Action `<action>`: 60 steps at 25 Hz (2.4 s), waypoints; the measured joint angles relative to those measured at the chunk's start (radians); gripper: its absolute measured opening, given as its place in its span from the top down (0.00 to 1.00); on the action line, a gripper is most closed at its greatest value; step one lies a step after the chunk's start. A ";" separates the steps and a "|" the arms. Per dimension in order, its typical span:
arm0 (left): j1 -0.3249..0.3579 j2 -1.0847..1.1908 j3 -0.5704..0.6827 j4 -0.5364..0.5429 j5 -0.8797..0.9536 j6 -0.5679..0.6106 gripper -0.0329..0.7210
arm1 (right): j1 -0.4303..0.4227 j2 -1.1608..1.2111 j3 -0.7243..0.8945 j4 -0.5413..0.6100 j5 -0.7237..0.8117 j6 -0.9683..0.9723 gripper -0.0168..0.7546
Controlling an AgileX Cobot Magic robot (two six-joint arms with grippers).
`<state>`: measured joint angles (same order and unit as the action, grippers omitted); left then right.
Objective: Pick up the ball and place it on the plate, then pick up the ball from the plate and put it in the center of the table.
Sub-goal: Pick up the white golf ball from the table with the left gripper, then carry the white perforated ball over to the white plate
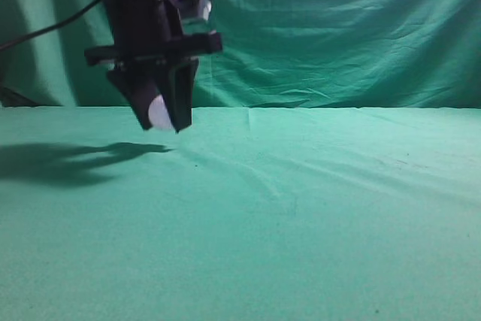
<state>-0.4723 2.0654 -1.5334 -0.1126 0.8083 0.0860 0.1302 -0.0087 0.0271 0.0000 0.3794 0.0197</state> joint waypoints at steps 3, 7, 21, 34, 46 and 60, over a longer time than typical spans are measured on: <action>0.000 -0.004 -0.082 0.024 0.090 -0.005 0.56 | 0.000 0.000 0.000 0.000 0.000 0.000 0.91; 0.000 -0.088 -0.119 0.029 0.196 -0.022 0.56 | 0.000 0.000 0.000 0.000 0.000 0.000 0.91; 0.018 -0.606 0.176 0.464 0.240 -0.304 0.56 | 0.000 0.000 0.000 0.000 0.000 0.000 0.91; 0.457 -0.594 0.370 0.372 0.161 -0.321 0.56 | 0.000 0.000 0.000 0.000 0.000 0.000 0.91; 0.519 -0.352 0.370 0.393 0.023 -0.267 0.56 | 0.000 0.000 0.000 0.000 0.000 0.000 0.91; 0.519 -0.259 0.318 0.376 -0.052 -0.248 0.56 | 0.000 0.000 0.000 0.000 0.000 0.000 0.91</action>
<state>0.0466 1.8060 -1.2156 0.2637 0.7568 -0.1617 0.1302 -0.0087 0.0271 0.0000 0.3794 0.0197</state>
